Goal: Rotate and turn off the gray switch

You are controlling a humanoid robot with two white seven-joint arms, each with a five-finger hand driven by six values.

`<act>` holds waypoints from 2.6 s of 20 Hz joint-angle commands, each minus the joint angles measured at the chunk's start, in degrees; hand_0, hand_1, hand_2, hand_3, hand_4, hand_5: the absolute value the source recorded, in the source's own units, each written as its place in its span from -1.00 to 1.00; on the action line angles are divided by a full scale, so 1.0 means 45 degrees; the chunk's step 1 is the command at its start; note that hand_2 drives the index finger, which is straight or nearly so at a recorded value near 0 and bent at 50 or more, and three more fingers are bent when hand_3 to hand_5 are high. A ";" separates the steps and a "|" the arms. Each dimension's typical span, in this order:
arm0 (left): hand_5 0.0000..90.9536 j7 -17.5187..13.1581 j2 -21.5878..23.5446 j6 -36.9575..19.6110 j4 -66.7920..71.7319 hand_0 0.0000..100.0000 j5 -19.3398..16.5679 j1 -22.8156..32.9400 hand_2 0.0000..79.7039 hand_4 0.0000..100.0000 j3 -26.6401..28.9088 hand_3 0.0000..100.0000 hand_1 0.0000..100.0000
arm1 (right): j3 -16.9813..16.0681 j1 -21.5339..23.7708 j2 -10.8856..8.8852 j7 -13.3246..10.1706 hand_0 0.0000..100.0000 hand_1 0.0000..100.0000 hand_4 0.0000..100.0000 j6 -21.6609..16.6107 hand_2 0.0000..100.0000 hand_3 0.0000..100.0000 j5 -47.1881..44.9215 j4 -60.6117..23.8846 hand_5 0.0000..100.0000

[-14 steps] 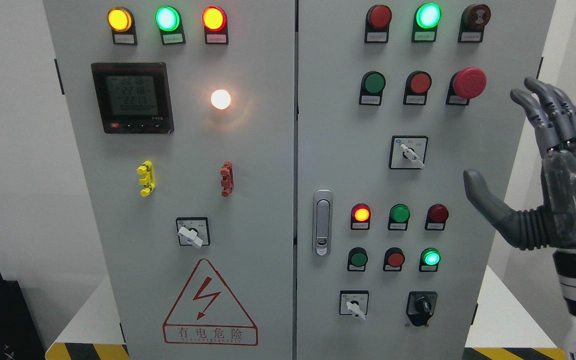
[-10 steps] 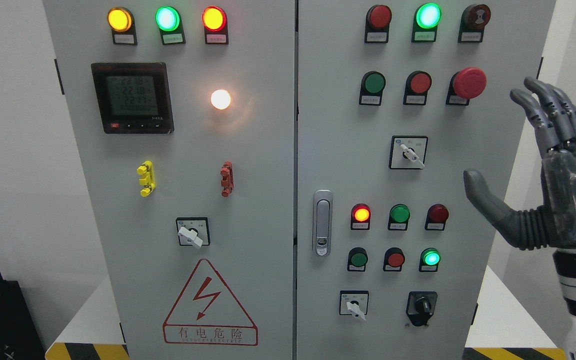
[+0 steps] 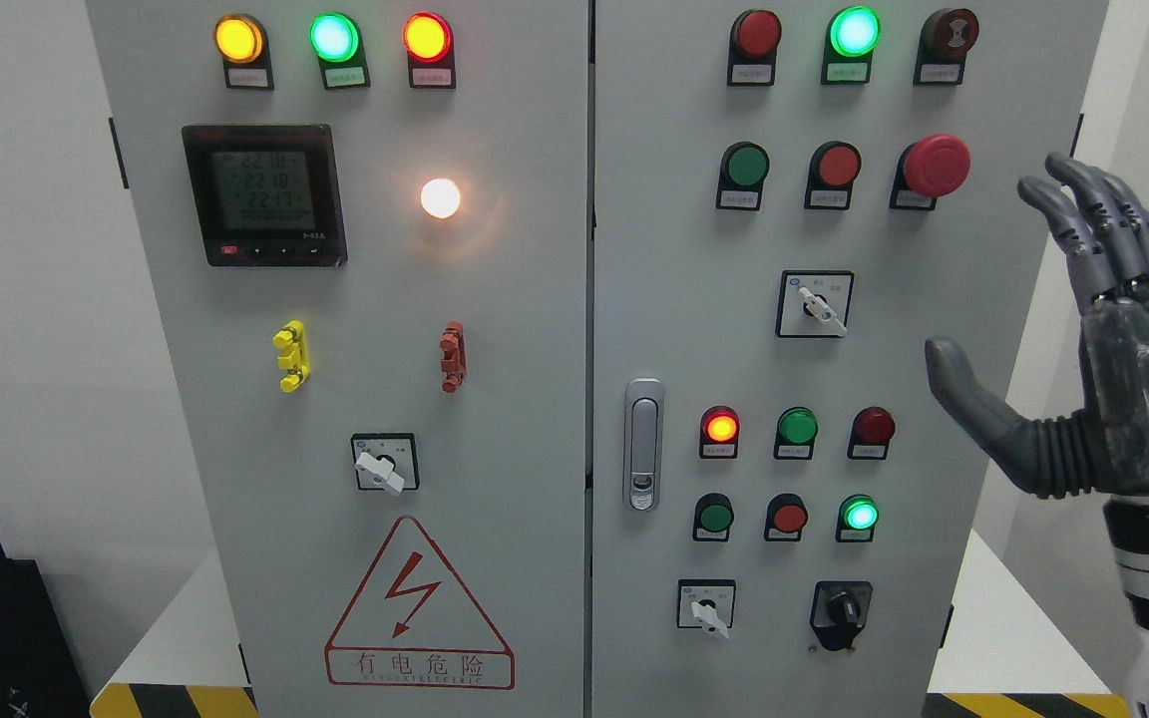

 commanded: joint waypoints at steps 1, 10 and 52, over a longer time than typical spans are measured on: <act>-1.00 0.0011 0.0000 -0.0010 0.0176 -0.76 0.0000 0.0000 -1.00 -1.00 -0.0020 -1.00 -0.22 | -0.0015 -0.0011 0.0072 0.0098 -0.36 -0.36 -1.00 -0.0006 -0.86 -0.78 -0.0015 -0.0005 -1.00; -1.00 0.0011 0.0000 -0.0010 0.0176 -0.76 0.0000 0.0000 -1.00 -1.00 -0.0020 -1.00 -0.22 | 0.0004 0.0300 0.0307 0.0059 -0.36 -0.34 -0.63 -0.0006 -0.74 -0.44 -0.0034 0.0054 -0.92; -1.00 0.0011 0.0000 -0.0010 0.0176 -0.76 0.0000 0.0000 -1.00 -1.00 -0.0020 -1.00 -0.22 | 0.2542 -0.0167 0.2865 -0.0683 -1.00 -0.15 0.57 0.5208 -0.02 0.49 0.0317 0.0639 0.97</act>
